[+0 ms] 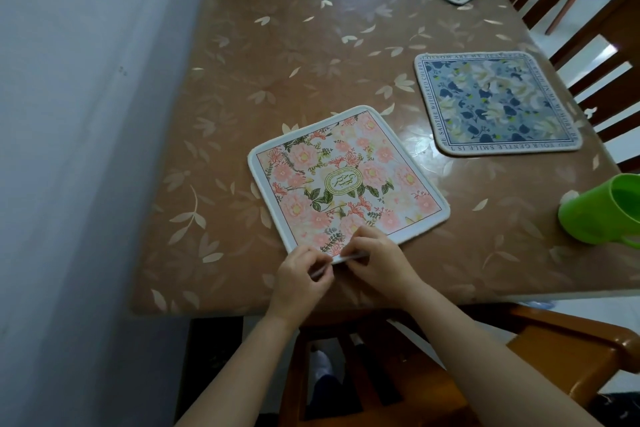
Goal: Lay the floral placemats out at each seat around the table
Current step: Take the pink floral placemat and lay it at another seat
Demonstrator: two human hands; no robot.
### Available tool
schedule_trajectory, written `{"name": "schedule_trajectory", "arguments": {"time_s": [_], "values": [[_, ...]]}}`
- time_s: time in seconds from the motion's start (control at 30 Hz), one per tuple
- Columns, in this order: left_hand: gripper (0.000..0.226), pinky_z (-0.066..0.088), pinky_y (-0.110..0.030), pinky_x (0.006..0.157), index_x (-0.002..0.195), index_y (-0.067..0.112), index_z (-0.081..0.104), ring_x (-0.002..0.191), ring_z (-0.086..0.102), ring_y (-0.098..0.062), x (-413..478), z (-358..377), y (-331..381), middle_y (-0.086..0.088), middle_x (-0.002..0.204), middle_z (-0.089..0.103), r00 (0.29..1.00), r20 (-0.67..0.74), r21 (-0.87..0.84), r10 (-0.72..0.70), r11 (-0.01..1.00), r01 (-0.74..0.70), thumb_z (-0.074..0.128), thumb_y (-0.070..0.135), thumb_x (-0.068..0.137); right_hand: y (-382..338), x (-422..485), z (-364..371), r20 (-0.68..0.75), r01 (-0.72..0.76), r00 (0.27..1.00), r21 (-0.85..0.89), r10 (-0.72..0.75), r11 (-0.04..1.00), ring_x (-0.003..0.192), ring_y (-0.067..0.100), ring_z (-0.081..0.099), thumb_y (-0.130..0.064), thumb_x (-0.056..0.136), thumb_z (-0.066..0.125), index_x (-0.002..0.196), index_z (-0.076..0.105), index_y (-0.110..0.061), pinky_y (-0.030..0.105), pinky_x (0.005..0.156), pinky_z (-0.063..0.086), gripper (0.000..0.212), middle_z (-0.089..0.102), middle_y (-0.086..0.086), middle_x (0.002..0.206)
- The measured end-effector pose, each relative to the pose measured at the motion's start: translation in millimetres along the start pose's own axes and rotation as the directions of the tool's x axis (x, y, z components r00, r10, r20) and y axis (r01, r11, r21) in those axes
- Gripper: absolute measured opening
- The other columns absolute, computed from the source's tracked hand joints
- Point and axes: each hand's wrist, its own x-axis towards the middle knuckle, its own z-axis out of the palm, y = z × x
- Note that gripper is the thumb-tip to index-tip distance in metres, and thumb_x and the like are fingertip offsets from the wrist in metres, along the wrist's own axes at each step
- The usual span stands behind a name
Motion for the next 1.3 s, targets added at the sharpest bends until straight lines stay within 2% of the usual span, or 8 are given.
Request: {"name": "schedule_trajectory", "arguments": {"time_s": [0.17, 0.3, 0.43, 0.57, 0.67, 0.97, 1.1, 1.3], "values": [[0.016, 0.05, -0.034, 0.072, 0.084, 0.008, 0.067, 0.08, 0.057, -0.02, 0, -1, 0, -0.005, 0.081, 0.061, 0.988, 0.091, 0.096, 0.126, 0.986, -0.134, 0.074, 0.009, 0.07, 11, -8, -17, 0.018, -0.065, 0.998, 0.041, 0.064, 0.997, 0.08, 0.016, 0.059, -0.002, 0.075, 0.067, 0.079, 0.069, -0.007, 0.027, 0.075, 0.05, 0.007, 0.061, 0.004, 0.084], [0.021, 0.049, -0.046, 0.079, 0.083, 0.008, 0.069, 0.086, 0.06, -0.02, 6, -6, -4, -0.005, 0.087, 0.065, 0.996, 0.031, 0.087, 0.085, 0.992, -0.087, 0.075, 0.002, 0.065, 22, -11, -33, 0.004, -0.096, 0.995, 0.047, 0.096, 0.994, 0.076, 0.009, 0.059, -0.001, 0.075, 0.068, 0.077, 0.069, -0.01, 0.018, 0.074, 0.051, 0.01, 0.059, -0.003, 0.082], [0.013, 0.049, -0.037, 0.074, 0.074, 0.01, 0.068, 0.078, 0.06, -0.013, 16, -7, -1, -0.002, 0.079, 0.067, 0.997, 0.006, 0.041, 0.075, 0.996, -0.075, 0.076, 0.003, 0.066, 32, -15, -47, -0.046, -0.117, 0.992, 0.009, 0.117, 0.993, 0.069, -0.001, 0.055, -0.001, 0.073, 0.07, 0.074, 0.069, -0.012, 0.002, 0.066, 0.042, 0.011, 0.058, -0.007, 0.078], [0.012, 0.04, -0.02, 0.07, 0.069, 0.011, 0.067, 0.067, 0.058, -0.011, 24, 2, 11, -0.002, 0.07, 0.066, 0.993, 0.049, 0.035, 0.106, 0.994, -0.108, 0.077, 0.005, 0.066, 25, -20, -53, 0.004, -0.072, 0.997, -0.029, 0.072, 0.997, 0.071, 0.0, 0.055, -0.013, 0.073, 0.072, 0.075, 0.065, -0.021, 0.011, 0.066, 0.042, 0.011, 0.055, -0.014, 0.079], [0.01, 0.046, -0.026, 0.063, 0.068, 0.009, 0.065, 0.064, 0.055, -0.013, 29, 16, 23, -0.004, 0.068, 0.063, 0.981, 0.102, -0.007, 0.162, 0.987, -0.162, 0.075, 0.007, 0.068, 16, -22, -54, 0.034, -0.033, 0.999, -0.045, 0.035, 0.998, 0.073, 0.011, 0.056, -0.017, 0.074, 0.071, 0.076, 0.065, -0.02, 0.021, 0.064, 0.045, 0.007, 0.055, -0.009, 0.08], [0.012, 0.048, -0.035, 0.068, 0.074, 0.006, 0.065, 0.074, 0.057, -0.023, 42, 27, 15, -0.008, 0.076, 0.062, 0.96, 0.197, 0.078, 0.199, 0.973, -0.217, 0.071, -0.001, 0.066, 30, -40, -67, -0.046, -0.152, 0.987, 0.004, 0.152, 0.988, 0.077, 0.016, 0.059, -0.003, 0.073, 0.07, 0.072, 0.067, -0.009, 0.008, 0.064, 0.04, 0.007, 0.059, -0.001, 0.078], [0.013, 0.046, -0.038, 0.072, 0.071, 0.007, 0.063, 0.077, 0.058, -0.025, 52, 15, -3, -0.007, 0.076, 0.062, 0.947, 0.277, 0.19, 0.162, 0.957, -0.219, 0.068, -0.004, 0.064, 33, -50, -54, 0.041, -0.135, 0.989, -0.11, 0.141, 0.985, 0.085, 0.024, 0.061, -0.005, 0.078, 0.066, 0.077, 0.066, -0.007, 0.035, 0.072, 0.052, 0.002, 0.062, 0.005, 0.09], [0.017, 0.045, -0.027, 0.063, 0.067, 0.011, 0.058, 0.069, 0.055, -0.02, 54, -1, -17, -0.003, 0.07, 0.06, 0.967, 0.23, 0.216, 0.108, 0.963, -0.159, 0.068, -0.002, 0.063, 33, -42, -41, 0.026, -0.1, 0.994, -0.059, 0.102, 0.993, 0.083, 0.024, 0.063, -0.003, 0.077, 0.067, 0.077, 0.067, -0.004, 0.04, 0.077, 0.053, 0.001, 0.066, 0.011, 0.09]]}}
